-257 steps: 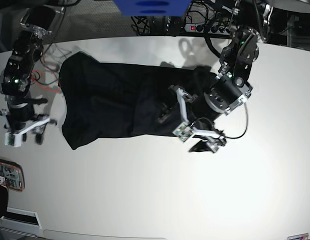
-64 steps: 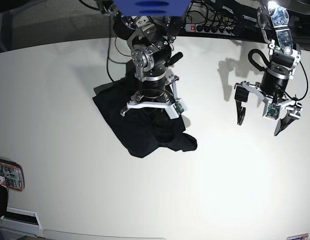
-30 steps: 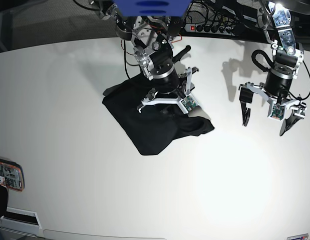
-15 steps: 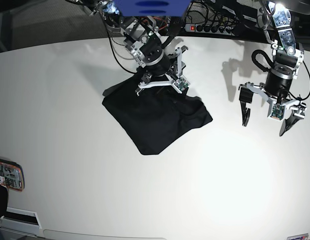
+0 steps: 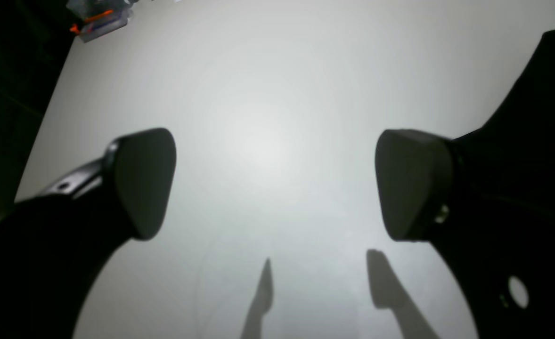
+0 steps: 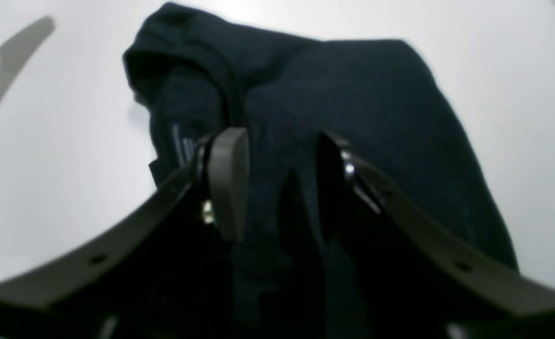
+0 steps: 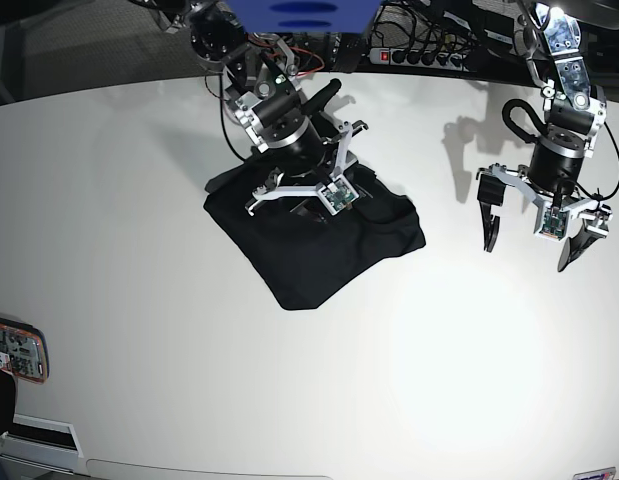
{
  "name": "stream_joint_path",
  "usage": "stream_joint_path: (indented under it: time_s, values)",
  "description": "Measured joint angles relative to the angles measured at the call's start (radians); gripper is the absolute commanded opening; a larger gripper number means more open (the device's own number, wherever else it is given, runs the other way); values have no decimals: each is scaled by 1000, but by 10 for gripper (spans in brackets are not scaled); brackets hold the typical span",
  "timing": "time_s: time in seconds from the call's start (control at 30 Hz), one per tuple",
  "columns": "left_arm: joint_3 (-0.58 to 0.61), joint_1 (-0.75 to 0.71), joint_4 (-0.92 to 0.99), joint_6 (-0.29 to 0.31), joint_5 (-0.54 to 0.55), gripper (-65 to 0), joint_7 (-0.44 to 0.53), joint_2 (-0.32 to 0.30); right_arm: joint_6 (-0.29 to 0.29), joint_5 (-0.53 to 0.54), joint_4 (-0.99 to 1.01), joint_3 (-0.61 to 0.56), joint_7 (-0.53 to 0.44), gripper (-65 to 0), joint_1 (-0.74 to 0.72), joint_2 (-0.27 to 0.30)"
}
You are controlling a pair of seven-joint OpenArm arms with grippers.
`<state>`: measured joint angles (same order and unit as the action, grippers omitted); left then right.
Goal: Fold the T-shirt properly
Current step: 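Release the collar end and reposition the right gripper on the bundle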
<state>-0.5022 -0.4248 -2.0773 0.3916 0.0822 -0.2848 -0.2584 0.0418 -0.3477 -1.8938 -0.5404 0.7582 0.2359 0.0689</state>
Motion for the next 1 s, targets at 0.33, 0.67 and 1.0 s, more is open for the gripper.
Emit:
stream_joint_path:
  time_s: [0.33,0.67,1.0]
  values:
    - [5,1,0,0,0,0,0,0,-5,8,11,150,11,-420,-82,-5]
    - [98,-2,5,2,0,0,0,1,-10,219,191,196,-45,-421,-127,-11]
    - [105,0,15,-3,-1,0,-7,3,-18,228,615,281,-544,-421,-164,-27]
